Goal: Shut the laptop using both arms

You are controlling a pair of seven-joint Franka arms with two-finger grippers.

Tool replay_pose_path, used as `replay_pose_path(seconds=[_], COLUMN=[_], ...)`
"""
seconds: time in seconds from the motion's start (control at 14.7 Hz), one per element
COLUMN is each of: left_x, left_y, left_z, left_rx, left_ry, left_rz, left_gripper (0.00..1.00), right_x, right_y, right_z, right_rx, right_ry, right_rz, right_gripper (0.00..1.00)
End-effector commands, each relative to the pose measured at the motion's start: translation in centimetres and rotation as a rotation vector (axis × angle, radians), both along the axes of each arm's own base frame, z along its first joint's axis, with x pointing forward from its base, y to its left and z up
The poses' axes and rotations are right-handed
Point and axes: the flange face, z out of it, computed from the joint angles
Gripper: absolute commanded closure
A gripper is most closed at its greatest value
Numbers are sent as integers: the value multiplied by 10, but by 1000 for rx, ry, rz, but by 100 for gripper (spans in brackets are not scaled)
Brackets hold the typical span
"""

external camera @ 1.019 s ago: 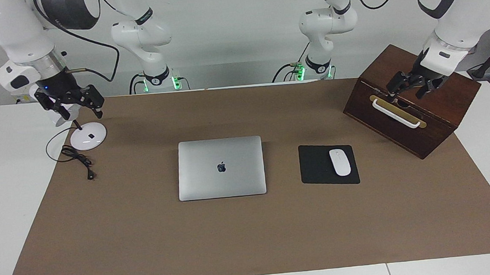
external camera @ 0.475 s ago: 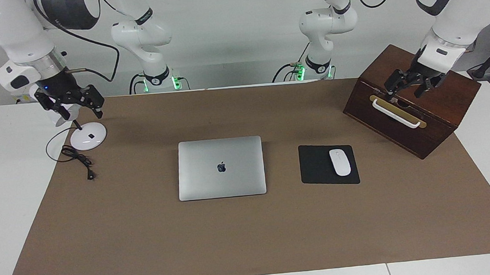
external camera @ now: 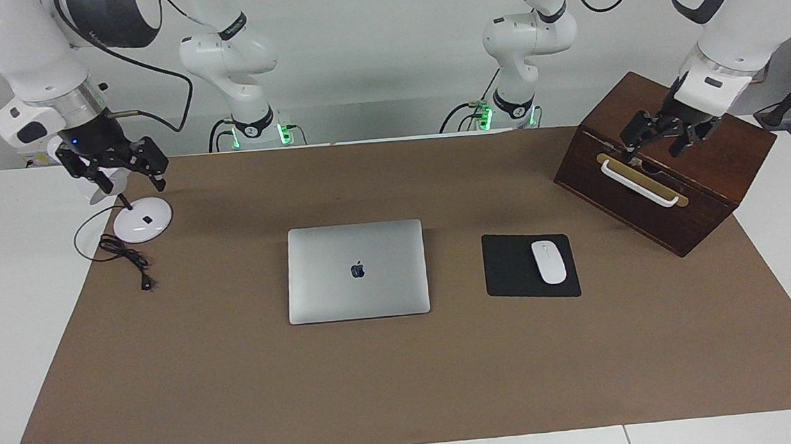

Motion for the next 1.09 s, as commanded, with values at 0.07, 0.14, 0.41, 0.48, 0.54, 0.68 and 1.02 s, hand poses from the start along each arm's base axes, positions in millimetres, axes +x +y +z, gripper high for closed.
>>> replay_pose_path(seconds=[0.07, 0.14, 0.41, 0.48, 0.54, 0.68, 1.02], left_x=[-10, -12, -14, -14, -14, -13, -13], left_y=[1, 3, 10, 9, 8, 8, 8], left_z=[-1, -4, -7, -6, -6, -5, -5], left_rx=[18, 17, 53, 68, 68, 69, 69], left_ry=[4, 9, 10, 5, 2, -3, -6], left_rz=[-11, -8, -9, -16, -18, -18, -18], left_gripper=[0, 0, 0, 0, 0, 0, 0], right_x=[-6, -6, -6, -6, -6, -6, -6], right_y=[-2, -2, -3, -3, -3, -3, -3], right_z=[1, 1, 1, 1, 1, 1, 1], right_rx=[-1, -1, -2, -2, -2, -2, -2], right_ry=[-1, -1, -2, -2, -2, -2, -2], right_rz=[8, 8, 7, 7, 7, 7, 8], right_gripper=[0, 0, 0, 0, 0, 0, 0])
